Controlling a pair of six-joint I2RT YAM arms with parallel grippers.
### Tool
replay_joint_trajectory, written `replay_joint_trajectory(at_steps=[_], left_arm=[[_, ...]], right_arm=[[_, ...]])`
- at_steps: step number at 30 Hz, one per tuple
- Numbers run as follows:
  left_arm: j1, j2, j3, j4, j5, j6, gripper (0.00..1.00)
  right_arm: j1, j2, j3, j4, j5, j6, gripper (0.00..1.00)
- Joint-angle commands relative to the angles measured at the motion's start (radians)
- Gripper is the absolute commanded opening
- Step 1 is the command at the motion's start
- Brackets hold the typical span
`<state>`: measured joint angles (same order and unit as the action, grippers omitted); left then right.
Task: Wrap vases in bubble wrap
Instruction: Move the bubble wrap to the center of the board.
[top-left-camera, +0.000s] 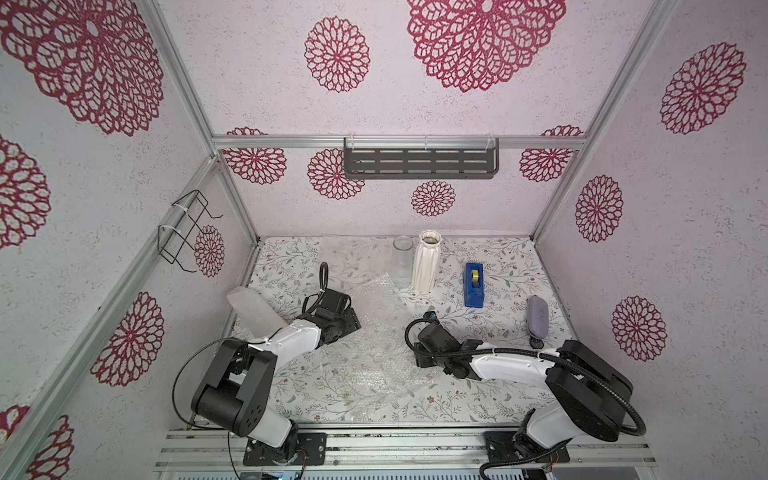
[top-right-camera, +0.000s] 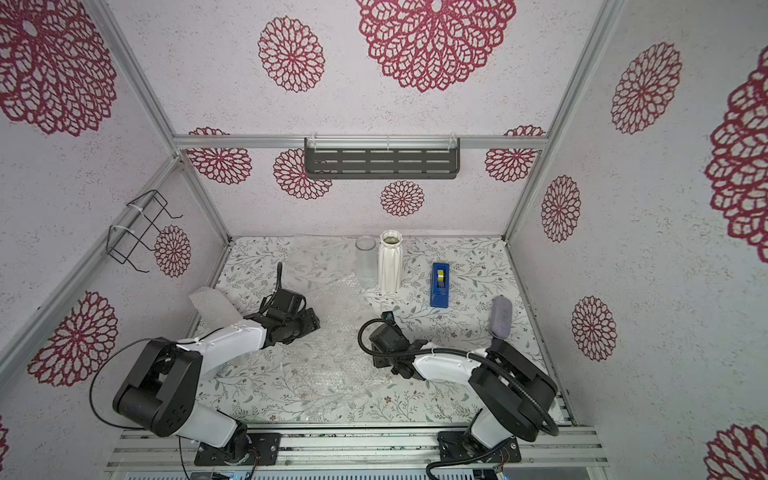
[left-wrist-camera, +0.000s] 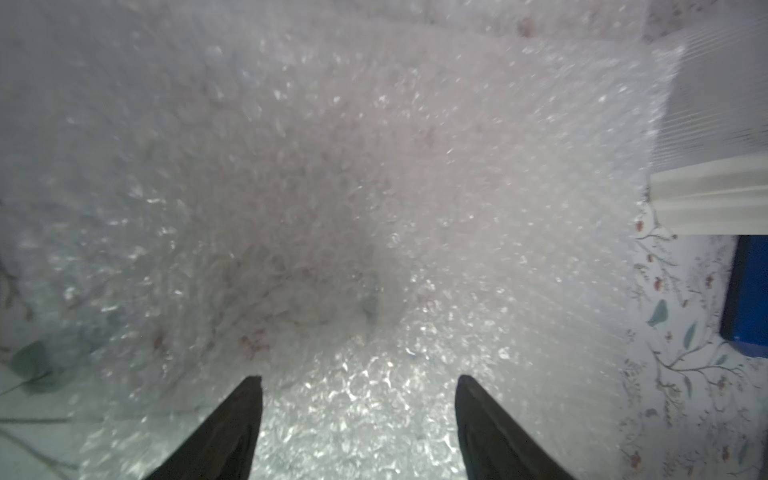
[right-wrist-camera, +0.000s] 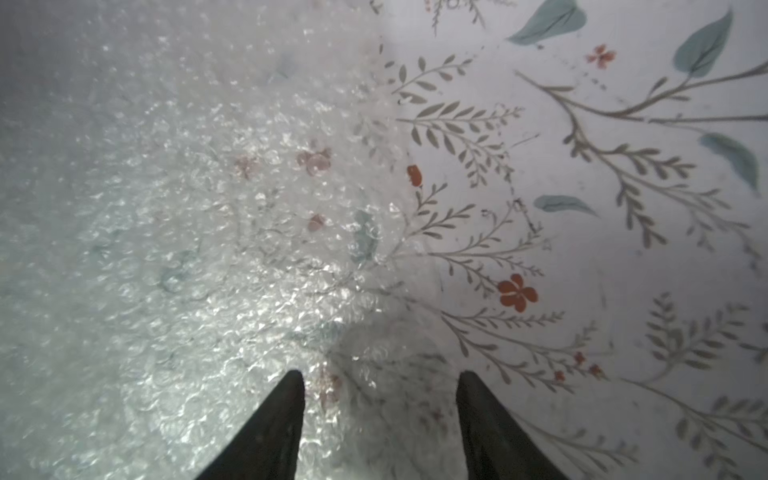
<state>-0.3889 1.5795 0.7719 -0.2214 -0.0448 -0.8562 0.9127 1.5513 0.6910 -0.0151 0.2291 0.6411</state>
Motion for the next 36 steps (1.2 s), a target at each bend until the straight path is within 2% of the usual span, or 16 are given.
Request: replay_joint_trajectory(at_steps=[1, 4, 10, 17, 23, 25, 29, 34, 36], left_arm=[[0.025, 0.049, 0.05, 0.028, 0.008, 0.04, 0.76], [0.062, 0.09, 0.086, 0.013, -0.014, 0.08, 0.77], [0.154, 0.177, 0.147, 0.014, 0.01, 0.135, 0.77], [0.194, 0.213, 0.198, 0.019, 0.037, 0.154, 0.78], [0.188, 0.152, 0.225, -0.028, 0.089, 0.164, 0.78], [0.184, 0.12, 0.24, -0.079, 0.113, 0.172, 0.78], [0.167, 0.028, 0.18, -0.089, 0.11, 0.156, 0.79], [0.14, -0.119, 0.09, -0.081, 0.099, 0.155, 0.8], [0.13, -0.175, 0.064, -0.09, 0.095, 0.171, 0.8]], right_arm=[[0.006, 0.046, 0.025, 0.051, -0.048, 0.025, 0.6], [0.011, 0.1, 0.051, 0.078, -0.068, 0.024, 0.59], [0.004, 0.202, 0.129, 0.093, -0.062, -0.003, 0.59], [0.0, 0.226, 0.189, 0.081, -0.062, -0.043, 0.6], [-0.026, 0.067, 0.159, 0.045, 0.035, -0.138, 0.66], [-0.028, -0.028, 0.122, 0.07, 0.084, -0.225, 0.7], [-0.057, -0.167, 0.074, 0.099, 0.179, -0.371, 0.79], [-0.177, -0.234, 0.013, 0.284, 0.204, -0.519, 0.98], [-0.229, -0.218, 0.01, 0.363, 0.195, -0.556, 0.99]])
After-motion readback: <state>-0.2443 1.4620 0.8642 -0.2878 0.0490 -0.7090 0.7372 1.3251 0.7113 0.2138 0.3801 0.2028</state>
